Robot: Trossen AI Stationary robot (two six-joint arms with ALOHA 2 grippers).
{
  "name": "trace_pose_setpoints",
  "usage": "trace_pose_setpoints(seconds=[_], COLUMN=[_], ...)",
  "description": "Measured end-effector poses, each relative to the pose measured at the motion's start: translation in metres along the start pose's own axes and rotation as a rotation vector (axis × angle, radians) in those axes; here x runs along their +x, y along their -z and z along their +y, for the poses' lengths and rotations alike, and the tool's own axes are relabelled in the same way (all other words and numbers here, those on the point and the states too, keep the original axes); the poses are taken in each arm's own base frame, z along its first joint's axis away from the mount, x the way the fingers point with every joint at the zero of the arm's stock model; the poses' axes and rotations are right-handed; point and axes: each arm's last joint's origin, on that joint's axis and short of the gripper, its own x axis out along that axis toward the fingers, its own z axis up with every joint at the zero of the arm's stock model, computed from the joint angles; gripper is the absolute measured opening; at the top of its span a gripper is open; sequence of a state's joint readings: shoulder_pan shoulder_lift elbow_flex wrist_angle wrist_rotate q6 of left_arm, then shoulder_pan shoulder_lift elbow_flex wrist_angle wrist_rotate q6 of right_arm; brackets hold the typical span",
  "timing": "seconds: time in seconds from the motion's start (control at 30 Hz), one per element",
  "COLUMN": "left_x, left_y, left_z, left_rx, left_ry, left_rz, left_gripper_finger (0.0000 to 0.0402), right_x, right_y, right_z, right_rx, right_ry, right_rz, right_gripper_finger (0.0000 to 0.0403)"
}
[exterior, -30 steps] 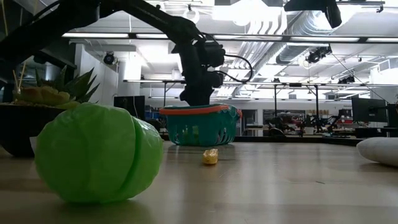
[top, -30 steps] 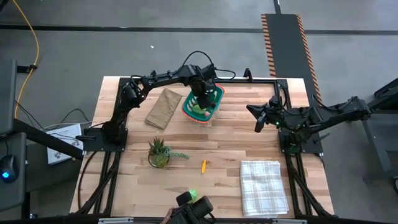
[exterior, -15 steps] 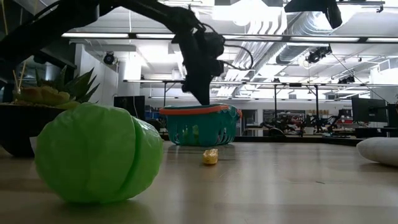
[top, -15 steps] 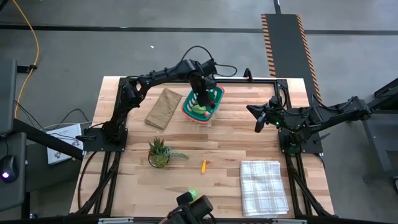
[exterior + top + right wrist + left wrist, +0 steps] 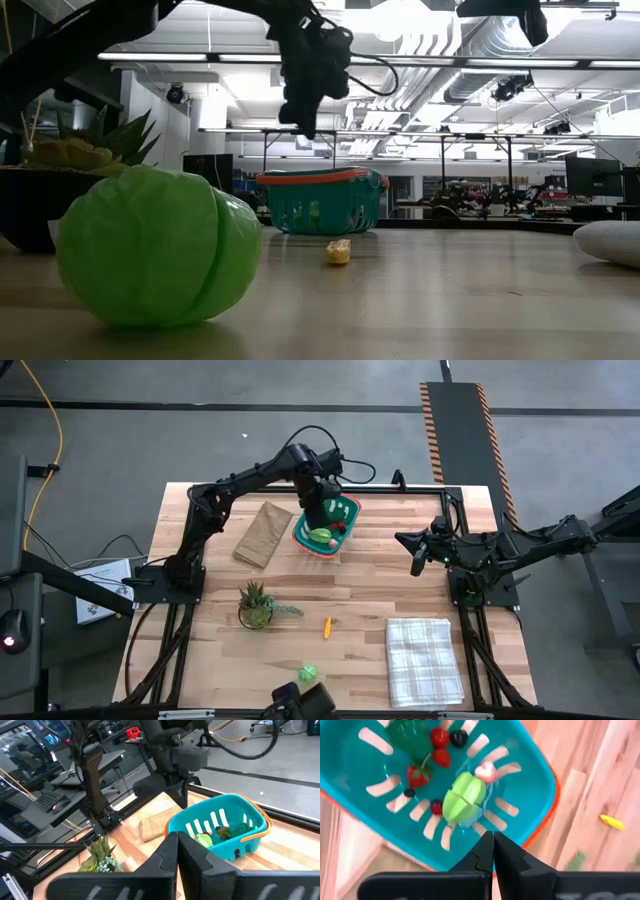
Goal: Pick and placing Produce into tupperware
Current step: Put the green cabbage in the green basket
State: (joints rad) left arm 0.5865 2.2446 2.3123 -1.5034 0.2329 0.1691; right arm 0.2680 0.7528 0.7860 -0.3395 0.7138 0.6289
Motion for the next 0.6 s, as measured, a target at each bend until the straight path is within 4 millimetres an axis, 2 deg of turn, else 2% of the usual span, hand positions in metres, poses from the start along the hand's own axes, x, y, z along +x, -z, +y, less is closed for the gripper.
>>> trace_pose_setpoints(seconds=[0.13,0.43,0.6], left_x=[-0.017,-0.06,-0.081], left_y=[0.007,0.026,0.04], left_z=[-0.014,-0.065,-0.088], left_rx=[0.025,0.131,0.156], left_ry=[0.011,-0.01,-0.038], left_rz=[-0.015,-0.084,-0.124], left_gripper_finger=[0.0001,0.0,0.0], right_x=[0.0,0.0,0.0], right_y=[0.0,0.0,0.0], right_z=[0.0,0.001,0.001], right_rx=[0.003,0.028,0.037], right_ry=[-0.012,-0.017,-0.03], right_rz=[0.008,0.01,0.011], right_gripper_finger=[0.0001,0.0001,0.0001])
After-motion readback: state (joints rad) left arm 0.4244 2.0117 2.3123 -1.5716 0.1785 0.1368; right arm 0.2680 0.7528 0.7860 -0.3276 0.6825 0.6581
